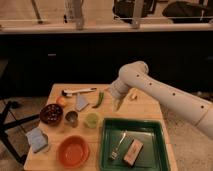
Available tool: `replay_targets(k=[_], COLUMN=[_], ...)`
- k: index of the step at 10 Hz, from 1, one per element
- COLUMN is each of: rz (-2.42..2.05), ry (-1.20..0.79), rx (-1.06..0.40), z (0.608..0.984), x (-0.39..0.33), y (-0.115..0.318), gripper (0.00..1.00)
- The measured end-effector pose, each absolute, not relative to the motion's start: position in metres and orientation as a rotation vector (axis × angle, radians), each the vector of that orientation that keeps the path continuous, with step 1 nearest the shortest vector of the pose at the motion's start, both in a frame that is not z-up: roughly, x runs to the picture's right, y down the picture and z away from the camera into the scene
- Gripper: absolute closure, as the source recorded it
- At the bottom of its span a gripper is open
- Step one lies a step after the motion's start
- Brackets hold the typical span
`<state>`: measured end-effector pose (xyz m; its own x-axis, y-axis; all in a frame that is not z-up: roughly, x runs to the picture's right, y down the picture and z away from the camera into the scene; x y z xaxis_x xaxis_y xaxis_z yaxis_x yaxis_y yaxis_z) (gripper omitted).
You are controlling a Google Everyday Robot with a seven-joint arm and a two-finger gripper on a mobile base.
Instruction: Place towel in red bowl
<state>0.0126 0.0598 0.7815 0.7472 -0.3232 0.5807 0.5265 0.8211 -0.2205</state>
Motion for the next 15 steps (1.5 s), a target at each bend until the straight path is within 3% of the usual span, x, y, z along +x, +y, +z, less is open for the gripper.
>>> replay_targets(k=[3, 11, 15], rz=[-0.479, -0.478, -0.521], ry=[-0.573, -0.599, -0.679], rx=[-0.361, -0.344, -0.330], z=[0.802, 0.811, 0.835], x=[-0.014, -0.022, -0.093], y=[0.058, 0.059, 0.055], gripper=[0.20, 0.20, 0.20])
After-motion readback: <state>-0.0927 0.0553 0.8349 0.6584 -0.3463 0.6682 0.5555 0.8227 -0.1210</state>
